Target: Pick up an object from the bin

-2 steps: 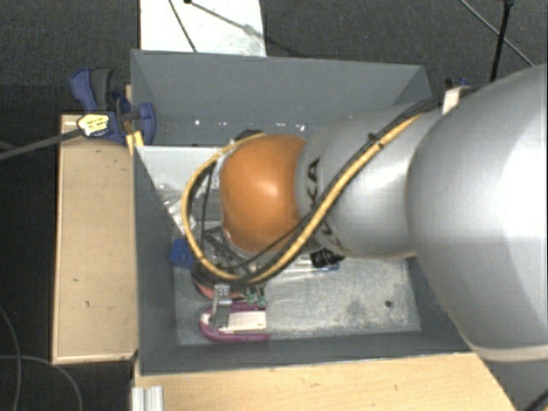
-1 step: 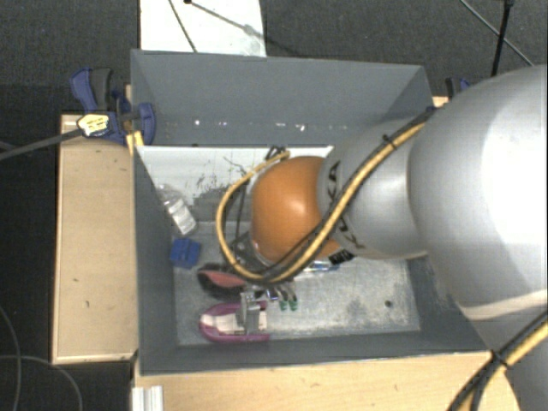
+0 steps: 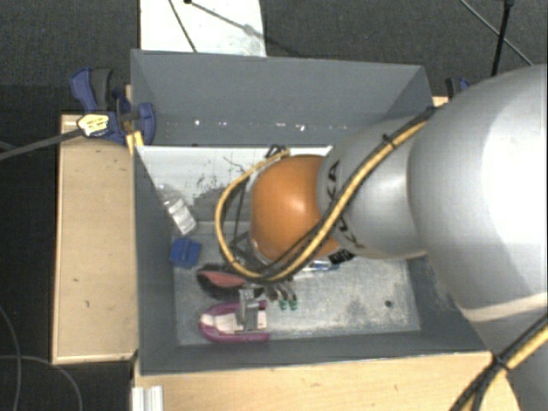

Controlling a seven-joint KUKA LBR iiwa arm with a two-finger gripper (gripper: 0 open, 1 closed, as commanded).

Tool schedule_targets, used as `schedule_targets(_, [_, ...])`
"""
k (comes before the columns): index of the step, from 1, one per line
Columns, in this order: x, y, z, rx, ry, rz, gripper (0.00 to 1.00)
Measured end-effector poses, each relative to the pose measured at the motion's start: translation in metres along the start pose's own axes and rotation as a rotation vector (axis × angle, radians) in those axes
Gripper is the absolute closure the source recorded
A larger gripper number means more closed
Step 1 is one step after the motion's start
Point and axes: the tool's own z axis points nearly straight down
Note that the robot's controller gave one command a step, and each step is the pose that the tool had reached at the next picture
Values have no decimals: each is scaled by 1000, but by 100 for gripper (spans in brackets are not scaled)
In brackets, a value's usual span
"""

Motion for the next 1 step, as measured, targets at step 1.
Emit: schedule_targets(1, [-17,-19,-134,1,7,-589,100])
